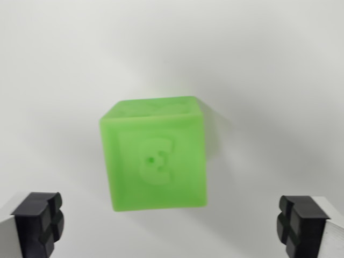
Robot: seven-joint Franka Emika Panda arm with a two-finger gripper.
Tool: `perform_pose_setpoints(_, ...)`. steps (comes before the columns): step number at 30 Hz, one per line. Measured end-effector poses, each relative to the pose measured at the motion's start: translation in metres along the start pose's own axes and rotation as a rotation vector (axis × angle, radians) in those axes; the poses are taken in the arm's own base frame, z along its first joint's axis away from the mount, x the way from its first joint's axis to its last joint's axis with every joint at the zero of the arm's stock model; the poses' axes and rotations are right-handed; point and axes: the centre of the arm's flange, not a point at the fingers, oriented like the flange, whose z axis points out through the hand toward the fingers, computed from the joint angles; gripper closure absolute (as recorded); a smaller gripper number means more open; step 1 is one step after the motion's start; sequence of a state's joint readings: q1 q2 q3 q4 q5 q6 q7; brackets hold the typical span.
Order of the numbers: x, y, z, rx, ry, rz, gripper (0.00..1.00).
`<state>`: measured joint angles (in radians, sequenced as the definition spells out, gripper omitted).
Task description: Stack cube
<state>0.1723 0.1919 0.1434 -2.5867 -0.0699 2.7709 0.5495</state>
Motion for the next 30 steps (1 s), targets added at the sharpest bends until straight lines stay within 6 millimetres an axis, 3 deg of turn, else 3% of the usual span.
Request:
perform_pose_setpoints(14,-0.007,-0.004,0.056,-0.001,-0.004,-0.022,0.00)
perform_pose_setpoints(24,-0.007,-0.004,0.076,-0.001,-0.002,-0.022,0.00)
perform_pose_setpoints(25,-0.007,-0.004,0.077,-0.002,-0.002,-0.022,1.00)
perform_pose_setpoints(30,-0.007,-0.004,0.077,-0.001,-0.001,-0.023,1.00)
